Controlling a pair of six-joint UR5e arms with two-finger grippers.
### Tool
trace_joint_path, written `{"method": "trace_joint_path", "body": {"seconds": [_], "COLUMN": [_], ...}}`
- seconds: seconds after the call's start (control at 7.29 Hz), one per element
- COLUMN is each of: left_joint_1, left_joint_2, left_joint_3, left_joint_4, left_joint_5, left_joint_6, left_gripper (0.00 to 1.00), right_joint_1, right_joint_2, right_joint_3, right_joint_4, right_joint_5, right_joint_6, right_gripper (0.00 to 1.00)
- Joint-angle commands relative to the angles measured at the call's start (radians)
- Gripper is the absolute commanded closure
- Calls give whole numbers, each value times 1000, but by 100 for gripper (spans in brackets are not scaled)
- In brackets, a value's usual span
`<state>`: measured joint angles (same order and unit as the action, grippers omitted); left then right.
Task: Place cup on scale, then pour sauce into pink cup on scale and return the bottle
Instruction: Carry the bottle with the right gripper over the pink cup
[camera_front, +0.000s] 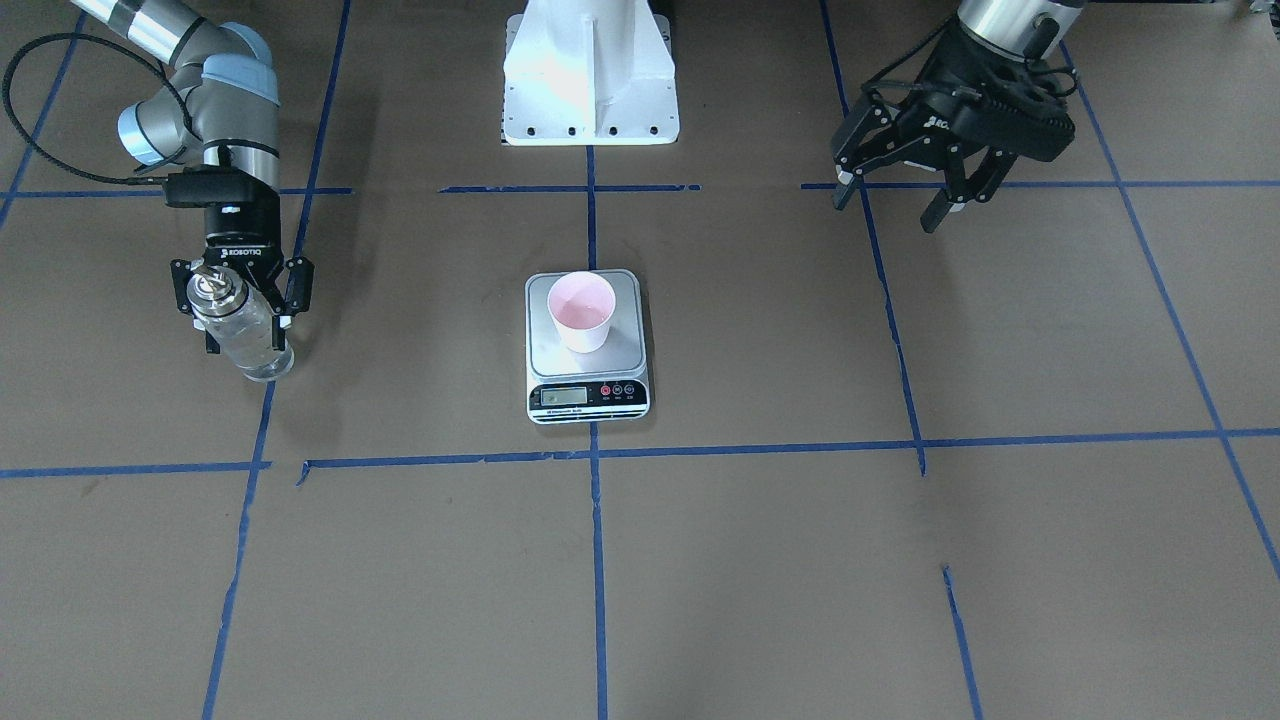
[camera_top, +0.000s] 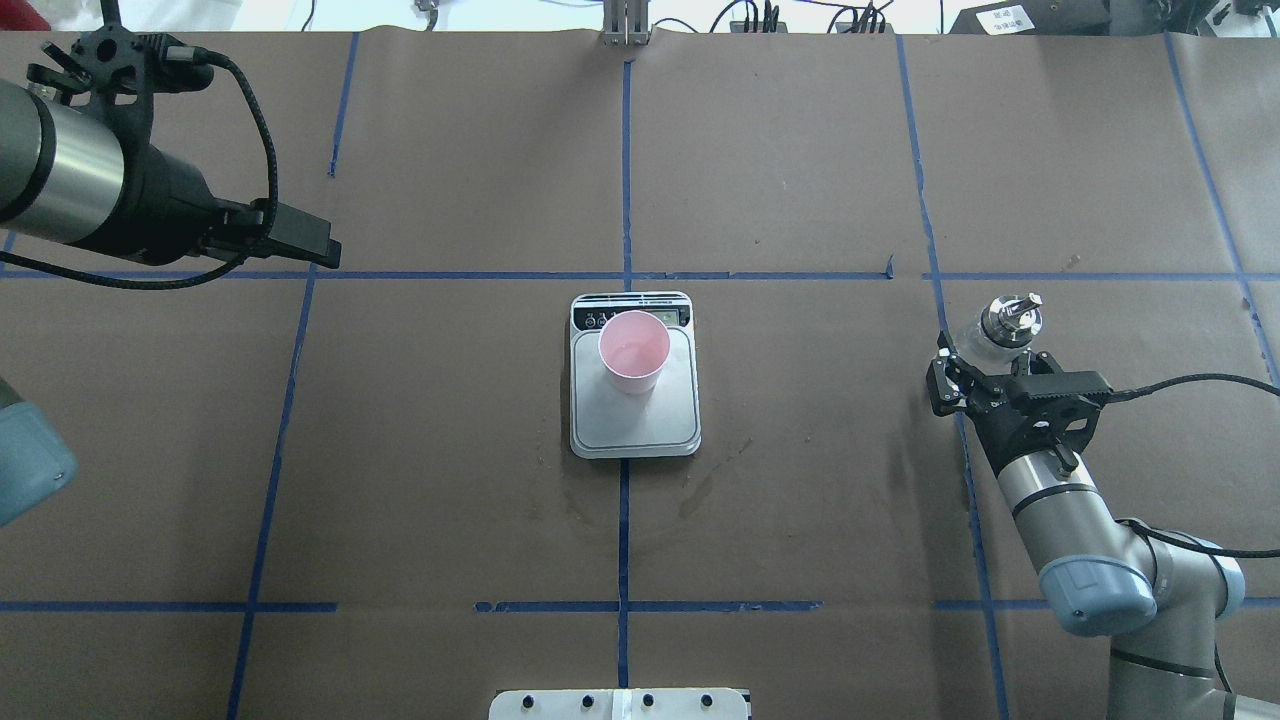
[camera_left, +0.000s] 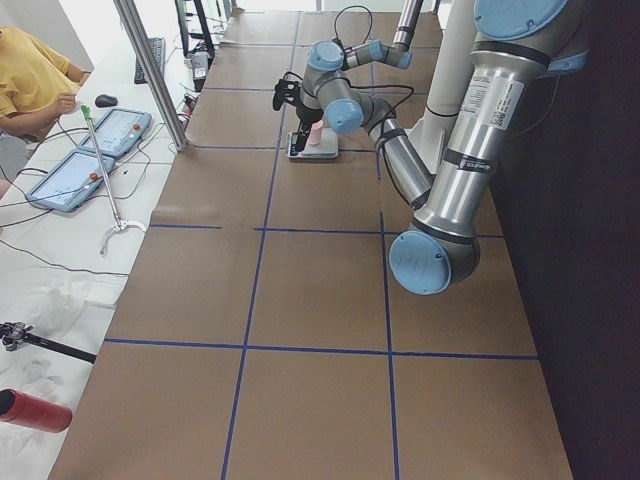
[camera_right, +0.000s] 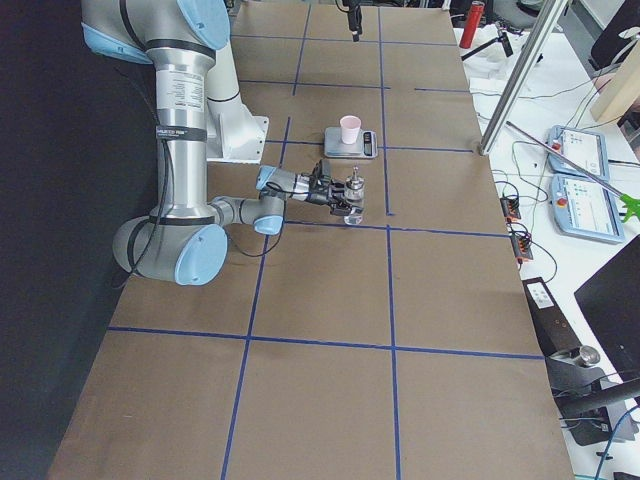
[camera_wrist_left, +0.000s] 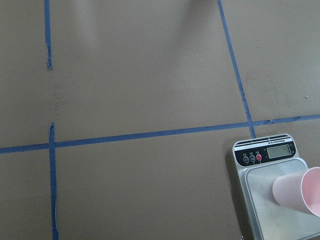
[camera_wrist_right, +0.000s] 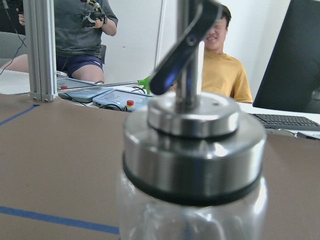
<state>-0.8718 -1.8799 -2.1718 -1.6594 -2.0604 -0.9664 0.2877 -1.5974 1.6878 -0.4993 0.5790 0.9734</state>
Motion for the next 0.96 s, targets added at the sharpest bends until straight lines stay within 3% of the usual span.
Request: {"method": "trace_joint_path", "body": {"seconds": [0.0,0.14,0.41,0.55,0.82], "left_joint_1": [-1,-3,-21,-50,-145], "left_joint_2": [5,7,65,102,131], "left_joint_3": [-8,-8,-9,-8,12], "left_joint_4": [1,1,0,-3,-2], "left_joint_5": [-1,-1,2,2,-6], "left_joint_6": [0,0,120,199,377], "left_gripper": [1,1,1,1,1], "right_joint_1": [5,4,-7,-36,-42], "right_joint_2": [28,77,259,336,347], "right_joint_3": [70,81,110,101,102], "right_joint_4": [-89,-163,-534,-577,-780], "right_joint_5": [-1,-1,-19,-21,-74], "right_joint_6": [-137,-139,-139,-151,-220], "right_gripper": [100,100,100,100,100]}}
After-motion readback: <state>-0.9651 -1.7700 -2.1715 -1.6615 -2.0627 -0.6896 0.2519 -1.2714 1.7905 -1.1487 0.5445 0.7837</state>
